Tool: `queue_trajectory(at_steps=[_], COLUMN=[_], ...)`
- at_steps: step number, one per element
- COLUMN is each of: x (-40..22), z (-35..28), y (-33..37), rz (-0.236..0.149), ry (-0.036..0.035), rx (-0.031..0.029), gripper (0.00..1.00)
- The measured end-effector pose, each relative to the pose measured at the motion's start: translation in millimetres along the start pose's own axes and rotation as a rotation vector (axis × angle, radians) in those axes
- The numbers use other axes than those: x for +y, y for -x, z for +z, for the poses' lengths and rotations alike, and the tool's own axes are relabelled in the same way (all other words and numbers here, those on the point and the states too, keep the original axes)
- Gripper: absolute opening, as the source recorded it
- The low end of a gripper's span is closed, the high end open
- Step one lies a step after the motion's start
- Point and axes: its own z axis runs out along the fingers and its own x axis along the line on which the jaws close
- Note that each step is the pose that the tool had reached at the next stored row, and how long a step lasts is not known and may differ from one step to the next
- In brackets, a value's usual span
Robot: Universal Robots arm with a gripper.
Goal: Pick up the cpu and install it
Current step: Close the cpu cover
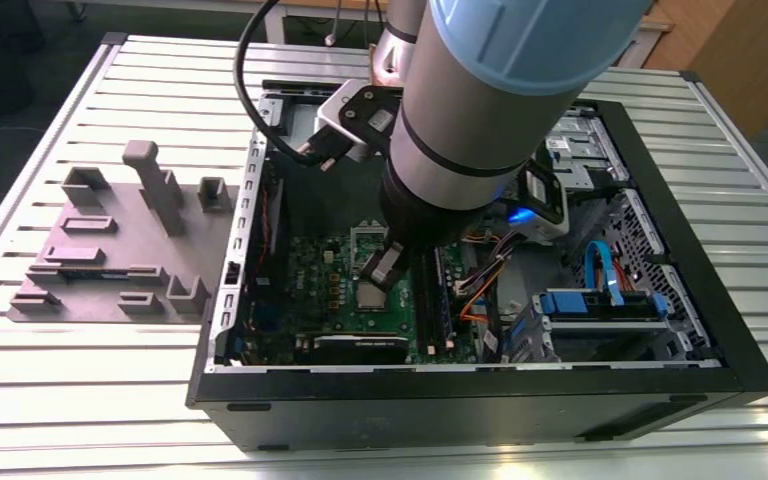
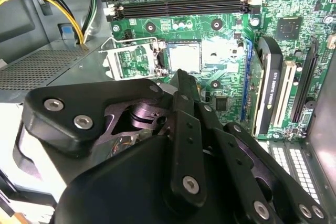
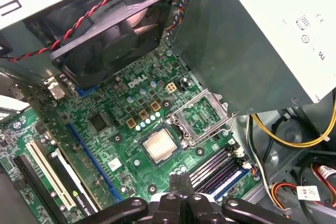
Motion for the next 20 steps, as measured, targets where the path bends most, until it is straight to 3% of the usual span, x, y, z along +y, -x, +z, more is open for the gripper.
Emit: queue_trajectory(at_steps=[2,7,20], x=[-0.2,-0.6,0.1], z=[-0.3,-1.1,-1.5], y=[-0.3,-1.2,-0.2], rz=[0.000,0.000,0.000], ry=[0.0000,0.0000,-0.0016], rx=[0.0000,0.0000,0.0022], gripper=[0.10,0.30,0.30])
